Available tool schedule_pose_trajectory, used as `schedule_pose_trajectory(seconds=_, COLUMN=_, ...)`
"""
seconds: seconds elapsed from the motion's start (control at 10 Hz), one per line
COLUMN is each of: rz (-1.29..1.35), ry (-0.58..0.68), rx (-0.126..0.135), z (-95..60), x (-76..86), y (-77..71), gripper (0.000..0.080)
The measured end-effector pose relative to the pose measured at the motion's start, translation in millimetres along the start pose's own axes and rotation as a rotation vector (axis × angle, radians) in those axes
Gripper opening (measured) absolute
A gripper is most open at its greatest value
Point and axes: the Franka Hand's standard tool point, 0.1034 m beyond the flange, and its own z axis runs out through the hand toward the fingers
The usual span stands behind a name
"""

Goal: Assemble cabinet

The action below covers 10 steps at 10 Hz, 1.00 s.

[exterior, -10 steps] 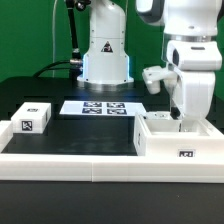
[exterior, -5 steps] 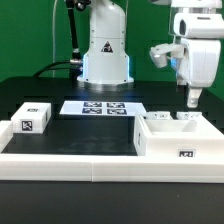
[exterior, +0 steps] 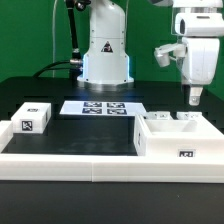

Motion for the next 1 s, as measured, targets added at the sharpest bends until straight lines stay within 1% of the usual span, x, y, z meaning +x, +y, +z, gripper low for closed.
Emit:
schedule_pose_trajectory(seconds=0.2, rz=-0.007, ry=0.029, rx=-0.008, z=10.8, x=15.2, y=-21.6, gripper=0.0797)
schedule_pose_trajectory(seconds=0.3, rz=-0.019, ry=0.042, rx=-0.005, z=20.2, x=21.2, y=-30.5, gripper=0.0797)
schedule_pose_trajectory(seconds=0.5, rz=-0.02, ry=0.068, rx=-0.009, z=35.0, x=26.4, y=-37.1, gripper=0.0797)
schedule_pose_trajectory(seconds=0.7, rz=-0.015, ry=0.075, rx=0.003, z=46.2, x=25.6, y=-42.3, gripper=0.0797)
schedule_pose_trajectory(seconds=1.0, rz=-0.012, ry=0.076, rx=0.006, z=49.1, x=24.7, y=-43.1, gripper=0.0797)
